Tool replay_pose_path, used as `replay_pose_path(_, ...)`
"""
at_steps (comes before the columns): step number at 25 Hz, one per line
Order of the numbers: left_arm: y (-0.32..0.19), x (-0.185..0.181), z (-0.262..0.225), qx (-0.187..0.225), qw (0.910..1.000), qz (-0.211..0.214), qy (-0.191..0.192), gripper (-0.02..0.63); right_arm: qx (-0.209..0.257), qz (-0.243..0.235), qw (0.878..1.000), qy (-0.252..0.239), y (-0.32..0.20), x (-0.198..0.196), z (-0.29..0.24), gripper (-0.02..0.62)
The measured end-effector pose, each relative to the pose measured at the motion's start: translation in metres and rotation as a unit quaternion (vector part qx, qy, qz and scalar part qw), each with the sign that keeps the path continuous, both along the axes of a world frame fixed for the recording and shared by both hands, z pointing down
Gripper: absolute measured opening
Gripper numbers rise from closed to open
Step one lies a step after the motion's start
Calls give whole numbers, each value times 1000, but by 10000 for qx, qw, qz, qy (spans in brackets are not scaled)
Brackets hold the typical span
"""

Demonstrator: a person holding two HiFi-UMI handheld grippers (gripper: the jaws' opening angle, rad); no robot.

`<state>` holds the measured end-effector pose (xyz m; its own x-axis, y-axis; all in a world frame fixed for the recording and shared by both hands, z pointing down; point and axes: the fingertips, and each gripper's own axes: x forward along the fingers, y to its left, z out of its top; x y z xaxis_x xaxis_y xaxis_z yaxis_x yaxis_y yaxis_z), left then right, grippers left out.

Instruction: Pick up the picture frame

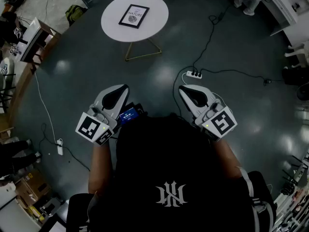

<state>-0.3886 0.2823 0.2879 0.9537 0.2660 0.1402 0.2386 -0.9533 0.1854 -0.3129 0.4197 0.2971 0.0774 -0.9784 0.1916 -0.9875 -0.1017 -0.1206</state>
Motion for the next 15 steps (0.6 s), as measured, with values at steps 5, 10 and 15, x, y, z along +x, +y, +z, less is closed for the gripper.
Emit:
replay_pose_path(5,1,-7,16,-132,9998,34,-140,3,-59,-153,9998,-136,-13,-7,12,-2)
replay_pose_path(10,7,-8,13,-139,9997,158,-144,3,52,-270,9995,-146,-23,-19,4,2)
replay_pose_path(15,26,-8,2,-400,9979,498,-87,3,62,-827,9929,-857,-20,-33,7,0)
